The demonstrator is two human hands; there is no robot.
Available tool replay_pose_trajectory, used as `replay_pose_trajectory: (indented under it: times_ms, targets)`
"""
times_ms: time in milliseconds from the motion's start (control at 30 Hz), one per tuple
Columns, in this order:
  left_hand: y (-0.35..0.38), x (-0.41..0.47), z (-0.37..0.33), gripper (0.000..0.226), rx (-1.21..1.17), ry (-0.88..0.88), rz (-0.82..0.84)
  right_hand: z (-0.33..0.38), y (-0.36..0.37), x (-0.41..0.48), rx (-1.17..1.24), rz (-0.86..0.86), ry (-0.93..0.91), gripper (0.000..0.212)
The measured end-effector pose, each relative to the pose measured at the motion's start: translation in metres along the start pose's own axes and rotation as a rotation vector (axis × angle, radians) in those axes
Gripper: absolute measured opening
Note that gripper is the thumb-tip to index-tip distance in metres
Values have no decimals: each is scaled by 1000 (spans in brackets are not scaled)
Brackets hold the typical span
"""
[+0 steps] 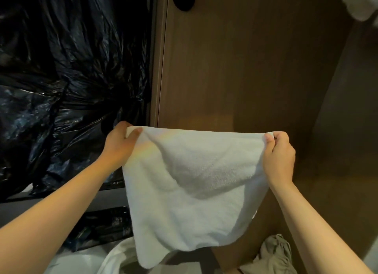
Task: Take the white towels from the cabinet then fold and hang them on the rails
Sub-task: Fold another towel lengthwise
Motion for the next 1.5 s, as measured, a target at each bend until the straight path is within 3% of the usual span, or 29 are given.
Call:
replay_pose_trajectory:
  times_ms: [133,333,833,1000,1100,1267,1500]
  targets:
    - [-2,-3,-2,24,-37,27,-23,-7,-2,-4,7,-29,33,12]
    - [17,-20,33,19,192,27,91,-47,21,-30,-268,162,148,29]
    - [24,-36,44,14,97,11,45,-62,10,-55,-73,170,166,25]
    - [27,-34,38,13,-69,-201,69,-47,-1,-50,64,151,193,17]
    - [32,-38,47,16,28,-207,123,-55,-1,-51,5,172,209,19]
    - [50,-78,89,22,230,-174,228,-105,3,-96,-328,317,280,32]
    - [60,-136,110,20,185,-234,190,-115,-11,-151,-209,401,370,20]
Point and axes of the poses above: each hand's wrist, its own x-axis towards the middle knuckle, its own y-axis out of the palm, z = x × y, the point moved 3 cm from there along x, towards the middle knuckle, and after that the axes turned 10 degrees about -z, right-handed, at the moved point
